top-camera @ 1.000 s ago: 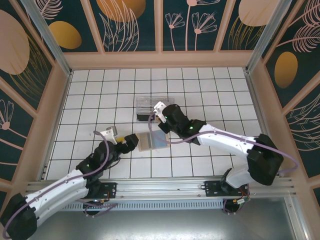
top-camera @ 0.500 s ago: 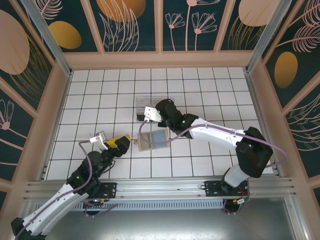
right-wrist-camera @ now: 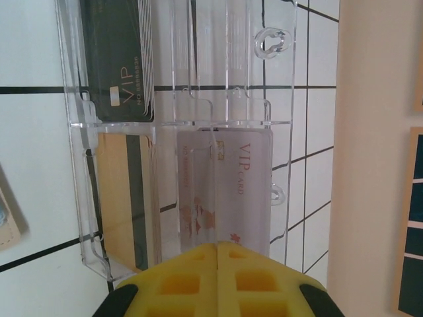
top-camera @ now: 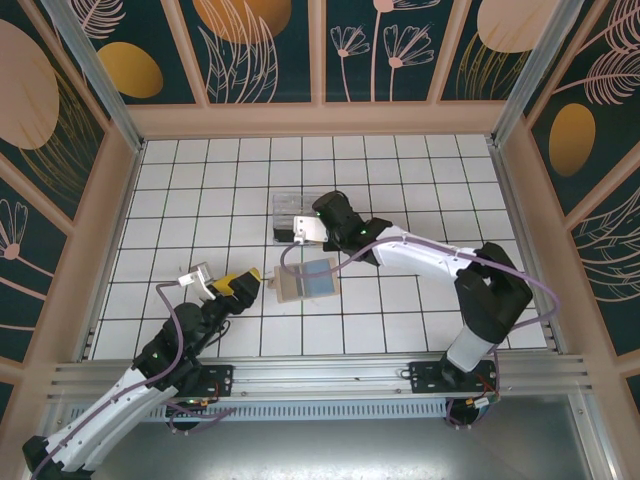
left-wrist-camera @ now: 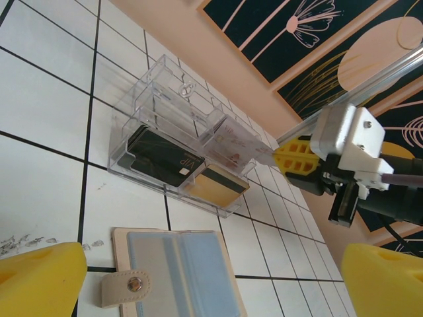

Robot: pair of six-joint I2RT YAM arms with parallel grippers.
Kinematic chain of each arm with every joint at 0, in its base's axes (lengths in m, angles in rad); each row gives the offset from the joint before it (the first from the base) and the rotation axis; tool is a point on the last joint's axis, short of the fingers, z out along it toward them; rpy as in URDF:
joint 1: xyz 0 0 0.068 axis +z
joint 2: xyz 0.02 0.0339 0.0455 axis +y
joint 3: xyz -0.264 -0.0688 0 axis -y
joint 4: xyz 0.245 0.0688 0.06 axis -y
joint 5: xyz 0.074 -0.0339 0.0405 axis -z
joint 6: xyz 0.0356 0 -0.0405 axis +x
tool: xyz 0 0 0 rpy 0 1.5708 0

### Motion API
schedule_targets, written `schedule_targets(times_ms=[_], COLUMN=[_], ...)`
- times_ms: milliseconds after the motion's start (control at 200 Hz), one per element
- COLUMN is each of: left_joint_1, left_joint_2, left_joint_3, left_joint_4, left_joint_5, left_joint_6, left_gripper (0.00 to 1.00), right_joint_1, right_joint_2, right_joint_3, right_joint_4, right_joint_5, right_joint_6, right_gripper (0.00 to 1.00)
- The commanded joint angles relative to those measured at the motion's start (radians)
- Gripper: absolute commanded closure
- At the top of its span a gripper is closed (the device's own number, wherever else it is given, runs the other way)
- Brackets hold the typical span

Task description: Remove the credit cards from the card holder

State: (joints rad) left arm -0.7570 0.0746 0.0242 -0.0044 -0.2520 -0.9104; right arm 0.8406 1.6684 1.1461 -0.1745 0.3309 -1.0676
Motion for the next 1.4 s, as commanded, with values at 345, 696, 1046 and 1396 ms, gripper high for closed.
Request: schedule_targets(times_ms=[345, 696, 1046, 1396], left_joint_1=[0.007, 0.007, 0.007, 0.008], left_joint_2=[-0.002, -0.002, -0.001, -0.002], left_joint_3=[-0.033, -0.036, -0.037, -0.038], left_joint_4=[-0.08, -0.083, -0.083, -0.086], left_joint_5=[-0.01, -0.011, -0.006, 0.001], left_joint_6=[-0.003, -0.005, -0.006, -0.008], left_gripper=[0.01, 0.01, 0.01, 0.01], right_joint_1=[-0.05, -0.055, -0.061, -0.072], right_joint_2=[0.077, 0.116, 0.135, 0.194], right_joint_3=[0.081, 0.079, 0.107, 0.165], right_joint_4=[0.013, 0.018, 0.064, 0.156], right_joint_5=[-0.035, -0.04, 0.014, 0.115], right_joint_6=[-0.007, 0.012, 0.028, 0.044], right_gripper=[1.0, 1.0, 0.83, 0.71])
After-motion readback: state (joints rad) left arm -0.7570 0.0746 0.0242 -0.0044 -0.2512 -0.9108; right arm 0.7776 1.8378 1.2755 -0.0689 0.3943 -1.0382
